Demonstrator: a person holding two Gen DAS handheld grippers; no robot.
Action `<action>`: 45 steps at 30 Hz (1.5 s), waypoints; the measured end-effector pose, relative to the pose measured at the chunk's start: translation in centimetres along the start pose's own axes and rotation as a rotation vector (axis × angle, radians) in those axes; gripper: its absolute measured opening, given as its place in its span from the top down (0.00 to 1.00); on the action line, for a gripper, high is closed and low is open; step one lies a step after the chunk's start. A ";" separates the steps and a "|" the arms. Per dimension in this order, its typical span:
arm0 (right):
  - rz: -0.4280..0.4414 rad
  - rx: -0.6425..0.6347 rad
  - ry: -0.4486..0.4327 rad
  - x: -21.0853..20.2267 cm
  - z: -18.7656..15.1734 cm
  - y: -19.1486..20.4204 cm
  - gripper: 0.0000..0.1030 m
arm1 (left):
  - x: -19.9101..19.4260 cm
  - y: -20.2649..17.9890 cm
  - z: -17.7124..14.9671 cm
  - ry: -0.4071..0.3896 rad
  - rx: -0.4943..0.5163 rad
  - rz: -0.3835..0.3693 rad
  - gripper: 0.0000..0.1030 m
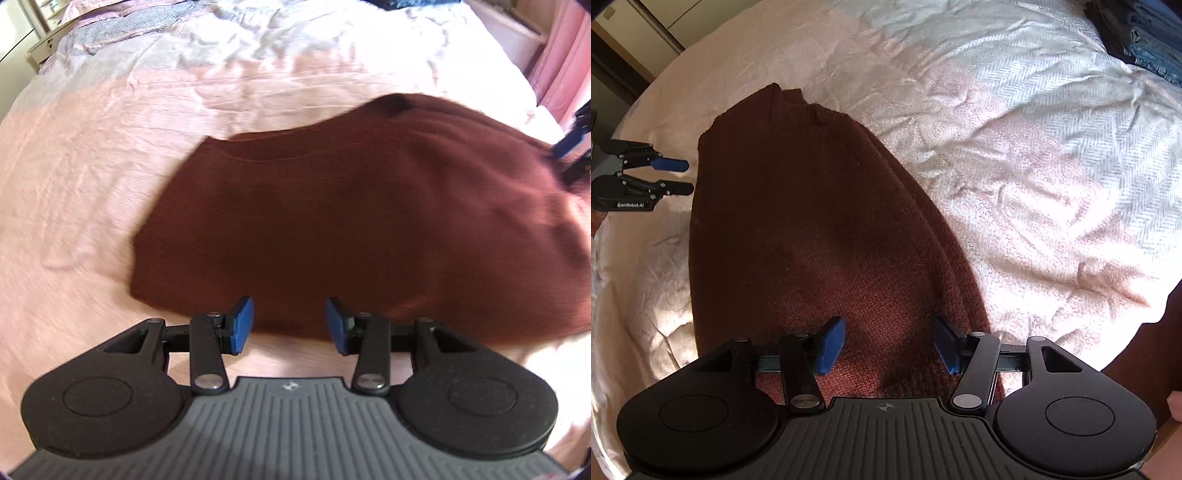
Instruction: Fold clothes
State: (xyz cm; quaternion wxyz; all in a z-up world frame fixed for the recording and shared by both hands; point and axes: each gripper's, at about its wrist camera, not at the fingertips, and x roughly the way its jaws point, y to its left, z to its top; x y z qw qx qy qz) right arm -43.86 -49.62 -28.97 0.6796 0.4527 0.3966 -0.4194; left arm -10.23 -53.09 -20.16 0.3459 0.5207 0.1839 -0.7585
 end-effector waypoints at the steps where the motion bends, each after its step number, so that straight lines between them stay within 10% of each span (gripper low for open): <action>1: 0.008 -0.015 0.007 -0.1 0.0 0.1 0.45 | -0.4 -1.3 -0.5 -0.003 -0.009 0.000 0.62; 18: 0.047 -0.165 -0.005 -3.9 -0.4 3.0 0.45 | -5.9 -12.4 -6.4 -0.052 -0.219 -0.022 0.61; 30: 0.160 -0.396 -0.048 -1.8 11.6 9.9 0.45 | -6.5 -0.2 -3.9 -0.144 -0.504 0.063 0.60; 45: 0.392 -0.547 0.196 19.4 33.0 12.1 0.25 | 5.8 14.1 -3.7 -0.121 -0.995 0.085 0.56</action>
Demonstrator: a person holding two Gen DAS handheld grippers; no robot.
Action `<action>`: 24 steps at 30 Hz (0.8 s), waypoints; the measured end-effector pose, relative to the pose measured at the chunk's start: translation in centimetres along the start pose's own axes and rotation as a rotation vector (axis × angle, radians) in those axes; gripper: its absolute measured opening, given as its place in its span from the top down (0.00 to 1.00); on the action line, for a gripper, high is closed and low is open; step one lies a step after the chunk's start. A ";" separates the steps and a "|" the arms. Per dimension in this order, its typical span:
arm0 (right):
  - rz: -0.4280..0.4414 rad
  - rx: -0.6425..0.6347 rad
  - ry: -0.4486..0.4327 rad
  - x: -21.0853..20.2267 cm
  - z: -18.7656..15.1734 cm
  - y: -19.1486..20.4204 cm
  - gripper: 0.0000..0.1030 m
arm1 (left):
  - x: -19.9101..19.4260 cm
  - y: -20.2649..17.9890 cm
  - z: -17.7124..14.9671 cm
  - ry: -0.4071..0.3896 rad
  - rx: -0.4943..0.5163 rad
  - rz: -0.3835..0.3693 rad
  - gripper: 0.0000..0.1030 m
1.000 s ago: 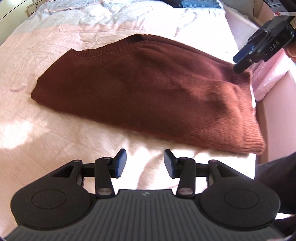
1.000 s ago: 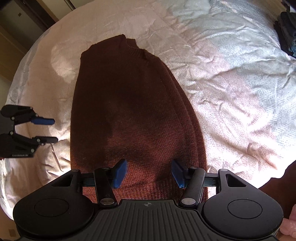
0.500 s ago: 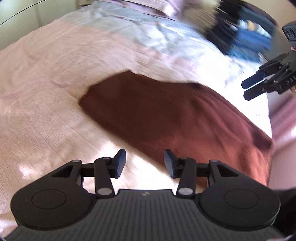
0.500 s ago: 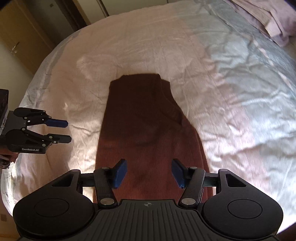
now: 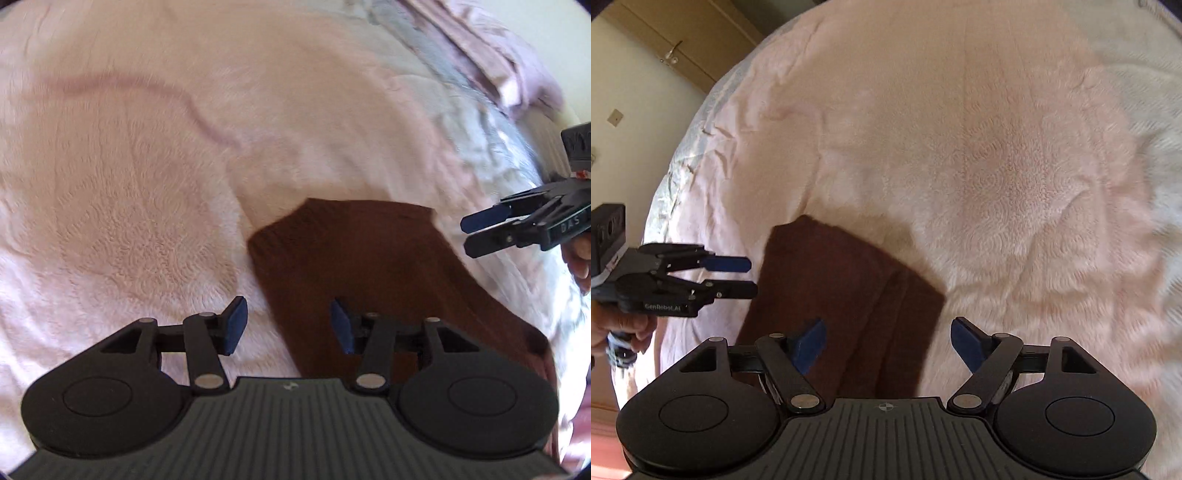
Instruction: Fold clothes
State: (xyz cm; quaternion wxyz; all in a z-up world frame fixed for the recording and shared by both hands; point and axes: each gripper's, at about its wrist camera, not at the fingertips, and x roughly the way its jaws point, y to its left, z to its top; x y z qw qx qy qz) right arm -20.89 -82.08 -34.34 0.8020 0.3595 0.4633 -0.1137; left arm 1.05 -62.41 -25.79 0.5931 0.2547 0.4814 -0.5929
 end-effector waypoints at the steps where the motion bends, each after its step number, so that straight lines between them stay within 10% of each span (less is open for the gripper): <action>1: 0.009 0.014 0.010 0.8 0.5 -0.8 0.25 | 0.7 0.3 0.2 0.007 -0.008 0.001 0.56; 9: 0.168 0.090 0.034 3.2 1.8 -3.2 0.25 | 2.1 2.0 1.8 -0.001 -0.066 -0.083 0.56; 19: 0.200 0.156 0.055 2.8 1.0 -4.0 0.80 | 2.2 1.4 1.9 0.012 -0.028 -0.109 0.86; 24: 0.173 0.080 0.031 2.4 1.4 -2.4 0.85 | 0.9 0.5 1.8 -0.019 0.030 -0.119 0.93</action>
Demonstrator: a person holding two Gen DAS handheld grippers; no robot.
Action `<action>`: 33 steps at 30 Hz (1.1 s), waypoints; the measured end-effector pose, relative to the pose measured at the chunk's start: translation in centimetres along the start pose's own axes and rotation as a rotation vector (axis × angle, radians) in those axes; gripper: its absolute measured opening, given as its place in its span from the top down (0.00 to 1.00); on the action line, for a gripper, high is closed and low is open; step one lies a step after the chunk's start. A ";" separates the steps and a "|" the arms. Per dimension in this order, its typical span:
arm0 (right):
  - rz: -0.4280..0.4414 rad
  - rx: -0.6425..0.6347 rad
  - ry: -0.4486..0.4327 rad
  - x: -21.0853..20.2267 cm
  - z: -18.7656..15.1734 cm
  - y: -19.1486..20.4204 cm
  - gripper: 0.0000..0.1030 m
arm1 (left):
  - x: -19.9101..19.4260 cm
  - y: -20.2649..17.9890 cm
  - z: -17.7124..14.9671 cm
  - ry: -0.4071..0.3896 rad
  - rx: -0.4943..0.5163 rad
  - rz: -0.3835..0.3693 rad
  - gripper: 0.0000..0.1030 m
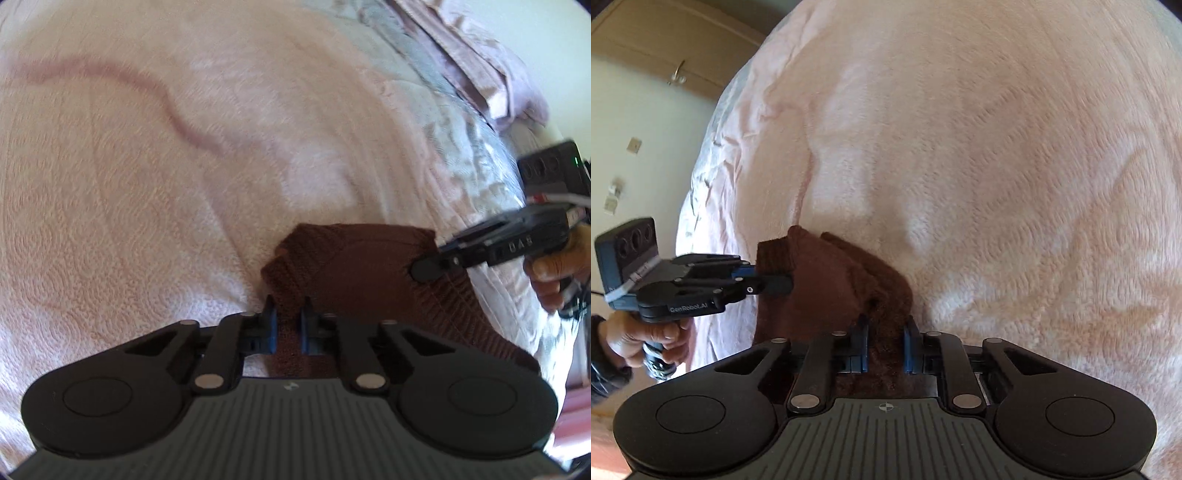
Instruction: Fold clothes
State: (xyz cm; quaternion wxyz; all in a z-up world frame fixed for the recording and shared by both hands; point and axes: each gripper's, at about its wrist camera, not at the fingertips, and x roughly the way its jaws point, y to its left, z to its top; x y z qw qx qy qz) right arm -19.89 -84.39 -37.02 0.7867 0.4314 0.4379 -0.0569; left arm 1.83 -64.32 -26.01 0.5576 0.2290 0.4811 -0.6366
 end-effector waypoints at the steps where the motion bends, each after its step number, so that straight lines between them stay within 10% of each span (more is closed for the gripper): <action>1: -0.004 -0.013 -0.006 -0.1 0.1 0.3 0.86 | -0.3 -0.3 0.0 -0.003 0.015 0.002 0.93; 10: 0.015 -0.084 -0.063 -1.8 0.2 3.0 0.86 | -4.1 -2.9 0.4 -0.073 0.100 0.011 0.93; 18: 0.075 -0.216 -0.156 -7.2 -2.7 8.8 0.86 | -13.0 -8.1 -3.3 -0.162 0.268 -0.128 0.93; 27: -0.051 -0.308 -0.254 -13.7 -18.1 17.3 0.86 | -20.9 -17.1 -15.4 -0.133 0.584 -0.283 0.94; 33: -0.229 -0.205 -0.234 -10.6 -30.4 18.2 0.86 | -17.8 -22.1 -25.4 -0.009 0.771 -0.341 0.93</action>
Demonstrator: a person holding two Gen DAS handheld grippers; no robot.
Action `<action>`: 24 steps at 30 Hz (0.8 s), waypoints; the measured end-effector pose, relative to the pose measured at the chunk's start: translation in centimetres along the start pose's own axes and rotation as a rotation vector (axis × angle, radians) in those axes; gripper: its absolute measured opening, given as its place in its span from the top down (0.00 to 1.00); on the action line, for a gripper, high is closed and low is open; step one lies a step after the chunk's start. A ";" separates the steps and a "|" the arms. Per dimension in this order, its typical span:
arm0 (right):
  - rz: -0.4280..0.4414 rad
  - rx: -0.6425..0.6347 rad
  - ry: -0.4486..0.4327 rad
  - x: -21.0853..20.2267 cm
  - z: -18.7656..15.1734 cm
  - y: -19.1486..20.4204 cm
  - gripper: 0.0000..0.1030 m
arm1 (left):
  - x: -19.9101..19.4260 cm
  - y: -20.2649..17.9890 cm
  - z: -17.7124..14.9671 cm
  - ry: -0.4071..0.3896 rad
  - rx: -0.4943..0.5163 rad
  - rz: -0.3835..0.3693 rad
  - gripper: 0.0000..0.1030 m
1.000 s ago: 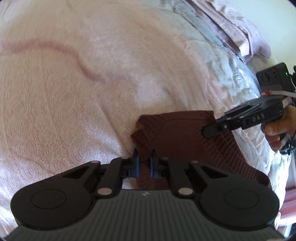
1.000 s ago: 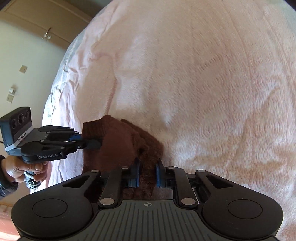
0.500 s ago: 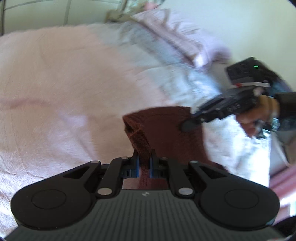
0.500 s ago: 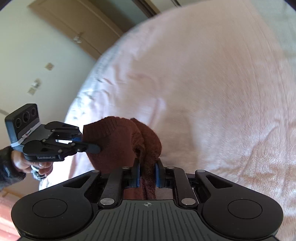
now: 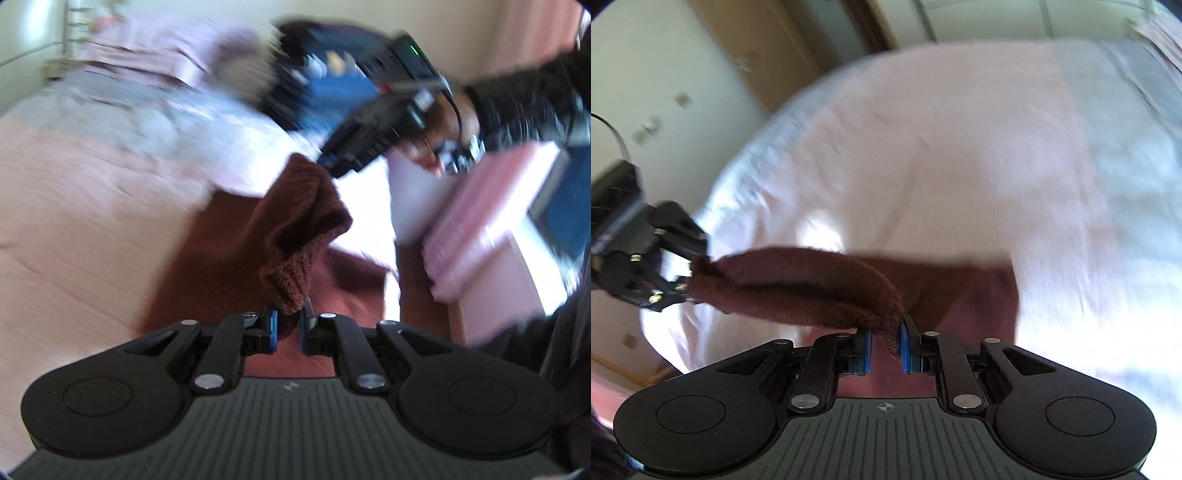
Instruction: Fold clothes
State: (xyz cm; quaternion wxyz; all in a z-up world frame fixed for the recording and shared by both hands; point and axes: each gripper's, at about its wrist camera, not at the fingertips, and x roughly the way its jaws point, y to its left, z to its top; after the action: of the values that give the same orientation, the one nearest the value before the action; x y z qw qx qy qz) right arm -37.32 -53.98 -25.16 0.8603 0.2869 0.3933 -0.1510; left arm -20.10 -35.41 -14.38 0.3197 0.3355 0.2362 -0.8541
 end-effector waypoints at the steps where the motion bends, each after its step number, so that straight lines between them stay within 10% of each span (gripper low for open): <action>1: -0.021 0.022 0.011 0.3 -1.7 0.1 0.86 | 1.1 -1.1 -0.8 0.018 0.018 -0.008 0.93; 10: -0.086 0.016 -0.023 2.8 -11.2 -1.3 0.86 | 5.7 -5.0 -7.8 -0.018 0.129 0.109 0.91; 20: -0.141 -0.163 -0.374 3.9 -16.9 -2.2 0.83 | 7.7 -11.0 -13.0 -0.145 0.527 0.369 0.89; 24: -0.256 -0.298 -0.446 4.5 -18.5 -0.3 0.63 | 8.5 -13.1 -14.6 -0.150 0.672 0.468 0.89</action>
State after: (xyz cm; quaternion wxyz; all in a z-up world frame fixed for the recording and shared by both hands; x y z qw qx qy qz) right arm -45.50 -43.08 -38.46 0.9321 0.0653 0.2453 -0.2582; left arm -28.04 -20.67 -27.75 0.3942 0.4025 -0.1624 -0.8101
